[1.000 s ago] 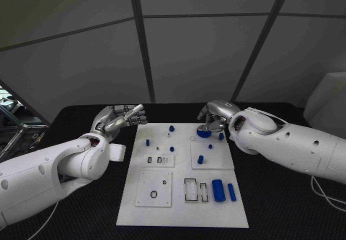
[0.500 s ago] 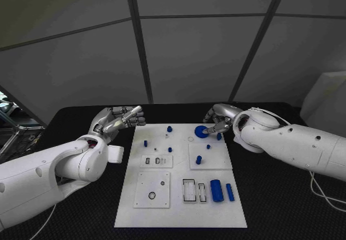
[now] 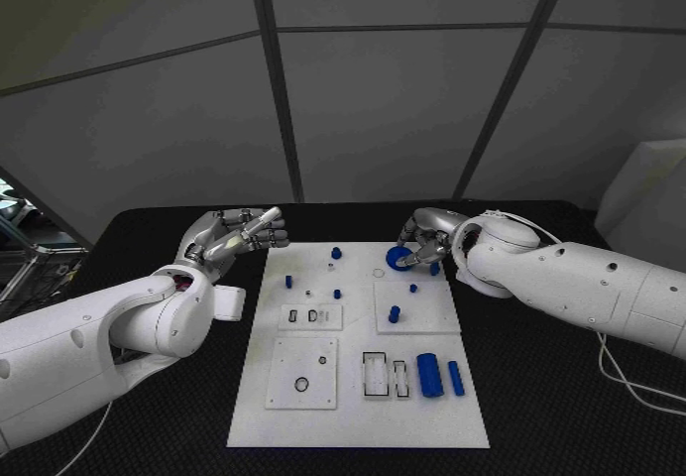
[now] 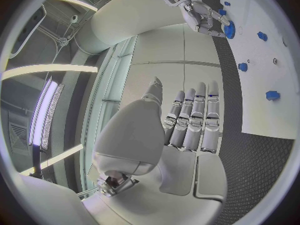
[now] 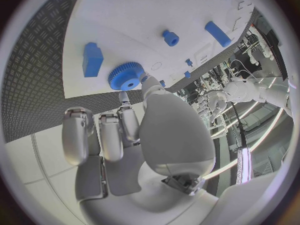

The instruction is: Assemble the parts on the task board

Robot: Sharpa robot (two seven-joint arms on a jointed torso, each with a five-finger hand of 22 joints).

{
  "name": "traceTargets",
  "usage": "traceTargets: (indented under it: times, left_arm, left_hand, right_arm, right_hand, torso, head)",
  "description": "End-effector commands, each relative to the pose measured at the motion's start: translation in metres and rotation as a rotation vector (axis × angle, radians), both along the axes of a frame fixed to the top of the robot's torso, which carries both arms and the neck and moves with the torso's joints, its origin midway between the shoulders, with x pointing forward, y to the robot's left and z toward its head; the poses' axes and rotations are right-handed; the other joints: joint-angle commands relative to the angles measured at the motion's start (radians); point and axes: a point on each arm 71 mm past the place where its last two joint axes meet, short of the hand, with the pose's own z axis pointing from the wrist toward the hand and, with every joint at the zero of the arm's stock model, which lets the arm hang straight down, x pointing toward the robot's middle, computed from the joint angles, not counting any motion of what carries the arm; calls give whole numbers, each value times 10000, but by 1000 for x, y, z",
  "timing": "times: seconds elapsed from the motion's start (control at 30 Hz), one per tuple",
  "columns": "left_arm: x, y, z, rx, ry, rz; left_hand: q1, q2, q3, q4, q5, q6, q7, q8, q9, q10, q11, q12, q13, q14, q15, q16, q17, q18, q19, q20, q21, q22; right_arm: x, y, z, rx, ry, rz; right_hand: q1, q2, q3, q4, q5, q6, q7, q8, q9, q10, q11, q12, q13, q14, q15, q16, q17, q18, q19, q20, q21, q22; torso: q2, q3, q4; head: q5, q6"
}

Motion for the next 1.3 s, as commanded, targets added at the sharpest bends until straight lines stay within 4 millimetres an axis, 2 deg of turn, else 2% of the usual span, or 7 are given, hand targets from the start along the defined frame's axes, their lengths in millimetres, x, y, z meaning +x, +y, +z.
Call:
traceTargets:
  times: [0.03, 0.43, 0.53, 0.73, 0.87, 1.3]
  left_arm:
    - [0, -1, 1, -36, -42, -125]
    - [1, 0, 1, -26, -13, -123]
    - [1, 0, 1, -24, -2, -127]
    - [1, 0, 1, -20, 14, -133]
    - [1, 0, 1, -17, 24, -131]
    - [1, 1, 0, -4, 78, -142]
  left_hand:
    - [-16, 88, 5, -66, -11, 54, -19, -62, 7, 58, -18, -49, 2, 68, -11, -71, 11, -113, 80, -19, 56, -17]
    - [-14, 91, 4, -70, -11, 51, -16, -67, 5, 54, -17, -54, 1, 64, -10, -77, 11, -113, 83, -20, 57, -18]
    - [-14, 91, 4, -70, -11, 51, -16, -67, 5, 54, -17, -54, 1, 64, -10, -77, 11, -113, 83, -20, 57, -18]
    - [-14, 91, 4, -70, -11, 51, -16, -67, 5, 54, -17, -54, 1, 64, -10, -77, 11, -113, 83, -20, 57, -18]
    - [-14, 91, 4, -70, -11, 51, -16, -67, 5, 54, -17, -54, 1, 64, -10, -77, 11, -113, 83, -20, 57, -18]
    - [-4, 111, 6, -87, -10, 43, -13, -86, 1, 42, -11, -73, -5, 56, -6, -102, 11, -116, 94, -22, 57, -20]
  right_arm:
    - [0, 1, -1, -242, 258, 87]
    - [1, 1, -2, -399, 257, 149]
    - [1, 2, -2, -474, 233, 196]
    - [1, 2, -1, -621, 101, 252]
    - [1, 2, -1, -706, 2, 305]
    - [0, 2, 0, -839, -59, 399]
  right_hand:
    - [77, 6, 2, 36, 66, -54, -19, 70, 4, 93, -19, 76, 341, 908, 70, 76, 1785, -194, 54, 30, 49, 1137]
    - [132, 87, 10, 25, 246, 19, -30, 182, 18, 112, -23, 181, 473, 921, 74, 108, 1861, -203, 87, 39, 70, 1187]
    - [196, 134, 38, -11, 302, 51, -36, 224, 21, 141, -29, 241, 548, 926, 71, 120, 1891, -205, 93, 39, 74, 1198]
    - [470, 287, 188, -197, 330, 107, -39, 306, 18, 204, -37, 364, 704, 943, 63, 156, 1982, -218, 134, 32, 99, 1260]
    - [738, 379, 398, -397, 148, 106, -24, 334, 0, 257, -30, 455, 824, 958, 69, 188, 2064, -231, 178, 33, 125, 1322]
    - [854, 387, 538, -514, 142, 99, -10, 344, -14, 240, -19, 450, 831, 967, 79, 205, 2111, -237, 196, 41, 136, 1351]
  torso:
    - [-8, 8, -3]
    - [-5, 4, 4]
    - [-8, 0, 2]
    - [-6, 2, 9]
    - [-11, 2, 8]
    - [-4, 4, 9]
  head:
    - [-3, -12]
    - [-68, -37]
    - [-44, -36]
    - [-51, -52]
    - [-50, -49]
    - [-71, -63]
